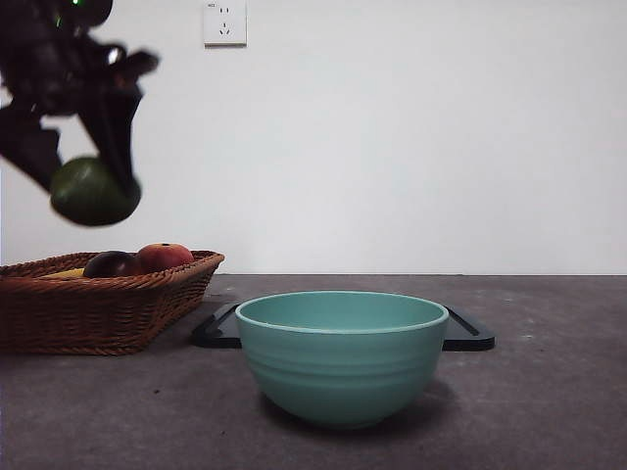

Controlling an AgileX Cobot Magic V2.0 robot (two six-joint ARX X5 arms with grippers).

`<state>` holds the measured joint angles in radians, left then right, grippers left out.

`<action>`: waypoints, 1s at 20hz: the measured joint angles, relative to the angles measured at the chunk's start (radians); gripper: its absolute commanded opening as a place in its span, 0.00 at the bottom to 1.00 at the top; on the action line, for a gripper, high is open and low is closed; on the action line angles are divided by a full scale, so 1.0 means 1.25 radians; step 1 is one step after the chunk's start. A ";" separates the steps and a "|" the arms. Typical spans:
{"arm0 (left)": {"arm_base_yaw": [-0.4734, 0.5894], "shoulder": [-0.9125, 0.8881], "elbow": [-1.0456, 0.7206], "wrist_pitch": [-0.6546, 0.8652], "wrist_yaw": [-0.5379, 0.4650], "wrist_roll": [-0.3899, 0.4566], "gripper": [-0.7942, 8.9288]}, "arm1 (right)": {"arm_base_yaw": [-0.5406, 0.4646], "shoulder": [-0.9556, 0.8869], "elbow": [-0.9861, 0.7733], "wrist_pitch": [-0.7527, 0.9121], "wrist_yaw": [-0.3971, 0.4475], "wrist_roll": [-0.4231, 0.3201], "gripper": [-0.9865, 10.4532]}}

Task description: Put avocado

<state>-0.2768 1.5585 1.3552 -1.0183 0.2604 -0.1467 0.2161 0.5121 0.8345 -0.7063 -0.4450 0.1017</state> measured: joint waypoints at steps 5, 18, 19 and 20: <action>-0.165 -0.063 0.001 -0.020 0.001 -0.001 0.24 | 0.000 0.000 0.000 0.000 0.000 0.000 0.61; -0.461 0.055 0.001 0.076 0.000 -0.001 0.24 | 0.000 0.000 0.000 0.000 0.000 0.009 0.61; -0.468 0.073 0.001 0.093 0.000 -0.001 0.24 | 0.000 0.000 0.000 0.000 0.000 0.009 0.61; -0.472 0.091 0.001 0.112 0.000 -0.001 0.24 | 0.000 0.000 0.000 0.000 0.000 0.009 0.61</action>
<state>-0.8673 1.6722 1.3567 -0.8783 0.2604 -0.1478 0.2161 0.5121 0.8345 -0.7063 -0.4450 0.1123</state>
